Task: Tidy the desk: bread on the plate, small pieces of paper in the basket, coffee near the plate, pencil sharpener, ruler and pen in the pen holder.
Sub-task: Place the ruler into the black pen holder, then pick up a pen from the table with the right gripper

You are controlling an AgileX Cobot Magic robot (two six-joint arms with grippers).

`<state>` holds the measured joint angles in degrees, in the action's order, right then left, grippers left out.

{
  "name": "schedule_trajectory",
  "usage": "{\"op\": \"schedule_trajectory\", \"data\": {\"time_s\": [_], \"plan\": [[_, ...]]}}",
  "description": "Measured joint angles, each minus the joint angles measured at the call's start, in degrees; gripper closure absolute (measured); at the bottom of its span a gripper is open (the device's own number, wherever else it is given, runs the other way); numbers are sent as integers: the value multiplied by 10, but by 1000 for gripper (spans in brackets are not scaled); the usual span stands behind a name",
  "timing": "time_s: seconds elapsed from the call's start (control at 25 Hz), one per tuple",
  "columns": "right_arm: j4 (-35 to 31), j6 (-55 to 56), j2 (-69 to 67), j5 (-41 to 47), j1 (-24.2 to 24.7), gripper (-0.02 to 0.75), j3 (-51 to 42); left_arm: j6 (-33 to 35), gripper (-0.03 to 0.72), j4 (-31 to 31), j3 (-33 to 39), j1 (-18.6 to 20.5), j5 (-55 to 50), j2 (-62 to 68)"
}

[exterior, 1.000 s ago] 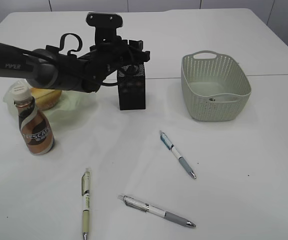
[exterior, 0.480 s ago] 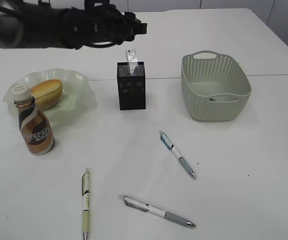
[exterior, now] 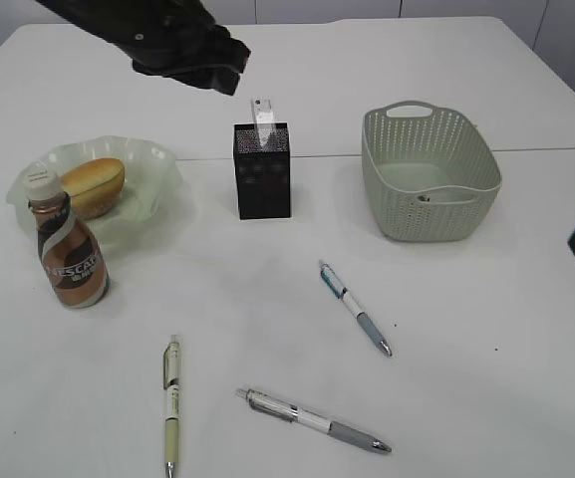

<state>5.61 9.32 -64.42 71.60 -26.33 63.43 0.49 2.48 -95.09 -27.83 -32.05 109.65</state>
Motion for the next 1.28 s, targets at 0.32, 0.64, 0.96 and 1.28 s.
{"op": "schedule_trajectory", "data": {"time_s": [0.32, 0.64, 0.96, 1.28], "plan": [[-32, 19, -179, -1, 0, 332, 135, -50, 323, -76, 0, 0, -265, -78], [-39, 20, -294, -3, 0, 332, 236, -82, 323, -84, 0, 0, -385, -98], [-56, -10, -382, -5, -13, 332, 267, -107, 323, -75, 0, 12, -389, -165], [-60, -2, -434, -32, -20, 332, 270, -110, 321, -65, 0, 26, -395, -251]]}}
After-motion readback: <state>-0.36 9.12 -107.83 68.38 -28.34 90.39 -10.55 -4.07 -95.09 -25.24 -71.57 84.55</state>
